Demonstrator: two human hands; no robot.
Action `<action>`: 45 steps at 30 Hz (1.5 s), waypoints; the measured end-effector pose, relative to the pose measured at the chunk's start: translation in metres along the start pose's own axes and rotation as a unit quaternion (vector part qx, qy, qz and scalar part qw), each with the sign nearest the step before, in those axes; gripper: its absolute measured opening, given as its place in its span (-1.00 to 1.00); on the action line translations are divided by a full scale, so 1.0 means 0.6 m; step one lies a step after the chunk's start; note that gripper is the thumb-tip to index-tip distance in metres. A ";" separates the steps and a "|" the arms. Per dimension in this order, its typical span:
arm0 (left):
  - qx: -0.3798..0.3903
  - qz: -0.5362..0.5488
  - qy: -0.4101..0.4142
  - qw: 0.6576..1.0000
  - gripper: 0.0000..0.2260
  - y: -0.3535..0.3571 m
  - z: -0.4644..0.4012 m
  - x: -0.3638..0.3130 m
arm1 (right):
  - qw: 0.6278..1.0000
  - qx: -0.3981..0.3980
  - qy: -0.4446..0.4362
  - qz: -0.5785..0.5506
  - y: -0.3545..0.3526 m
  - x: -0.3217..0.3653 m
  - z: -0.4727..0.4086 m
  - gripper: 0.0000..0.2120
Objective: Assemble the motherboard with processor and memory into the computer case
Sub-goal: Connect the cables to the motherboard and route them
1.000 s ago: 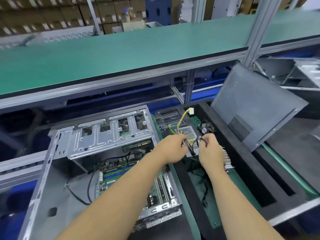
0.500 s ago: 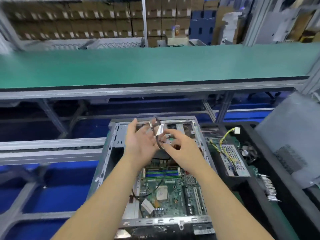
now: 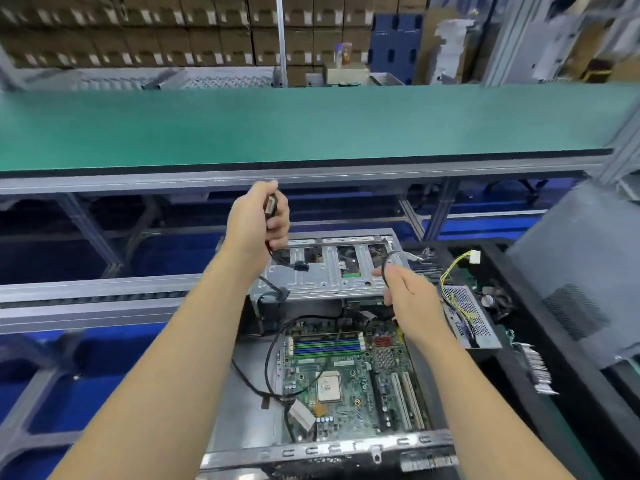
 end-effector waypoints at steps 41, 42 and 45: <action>-0.171 -0.171 0.025 0.970 -0.62 -0.024 -0.051 -0.089 | 0.994 -0.073 -0.084 0.010 -0.031 0.234 -0.172 -0.56; -0.223 -0.243 0.023 0.944 -0.63 -0.041 -0.062 -0.072 | 0.989 -0.084 -0.093 0.075 -0.044 0.223 -0.174 -0.56; -0.266 -0.426 0.051 0.863 -0.63 -0.060 -0.096 0.000 | 0.952 -0.054 -0.110 0.281 -0.018 0.180 -0.160 -0.65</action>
Point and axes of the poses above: each hand's wrist, its own z-axis away from the middle knuckle, its own y-axis out of the palm, x = y × z, the point moved 9 cm from there along -z, towards the middle knuckle, and after that the axes turned 15 degrees about -y, right-handed, at the moved point
